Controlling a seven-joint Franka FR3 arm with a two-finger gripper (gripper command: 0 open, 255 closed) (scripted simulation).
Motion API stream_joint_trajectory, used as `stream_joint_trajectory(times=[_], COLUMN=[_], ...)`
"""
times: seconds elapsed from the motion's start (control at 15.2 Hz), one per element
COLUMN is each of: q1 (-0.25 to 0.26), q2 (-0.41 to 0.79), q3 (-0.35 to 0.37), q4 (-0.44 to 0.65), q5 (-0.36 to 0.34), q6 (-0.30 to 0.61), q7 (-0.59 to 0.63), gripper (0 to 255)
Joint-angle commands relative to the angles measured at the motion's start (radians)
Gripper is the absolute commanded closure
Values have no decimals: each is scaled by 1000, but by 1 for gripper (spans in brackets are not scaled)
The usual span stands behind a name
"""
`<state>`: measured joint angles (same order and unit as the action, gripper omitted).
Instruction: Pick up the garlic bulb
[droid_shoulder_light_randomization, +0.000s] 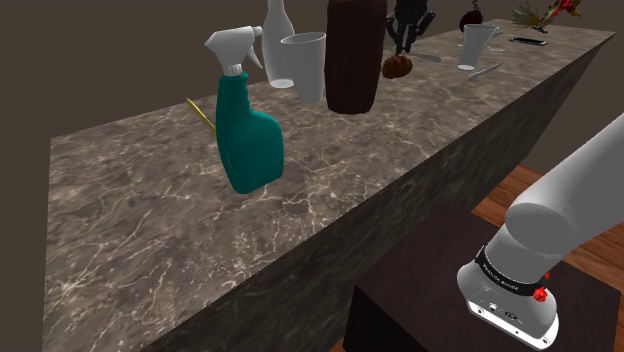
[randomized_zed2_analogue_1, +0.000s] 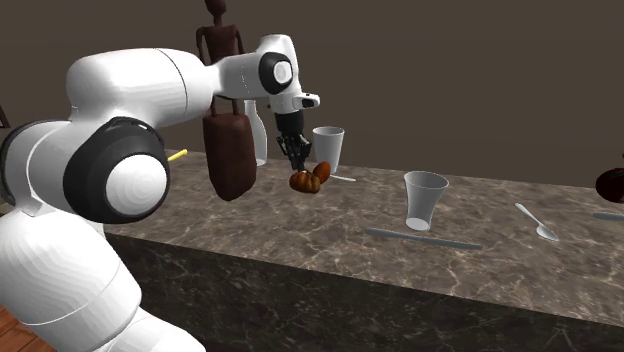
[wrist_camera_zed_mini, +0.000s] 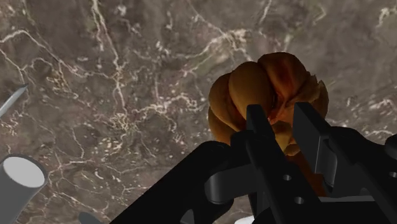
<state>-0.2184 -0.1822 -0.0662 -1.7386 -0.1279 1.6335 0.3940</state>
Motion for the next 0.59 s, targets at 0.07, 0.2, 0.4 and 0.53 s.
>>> stream_joint_trajectory(times=[0.07,0.2,0.4,0.53], q1=[0,0,1,1], q2=[14,24,41,41], q3=[1,1,1,1], q4=[58,96,157,160], q5=[1,2,3,3], q6=[-43,-72,-115,-117], q7=[-5,-8,-13,-14], gripper=[255,255,255,255])
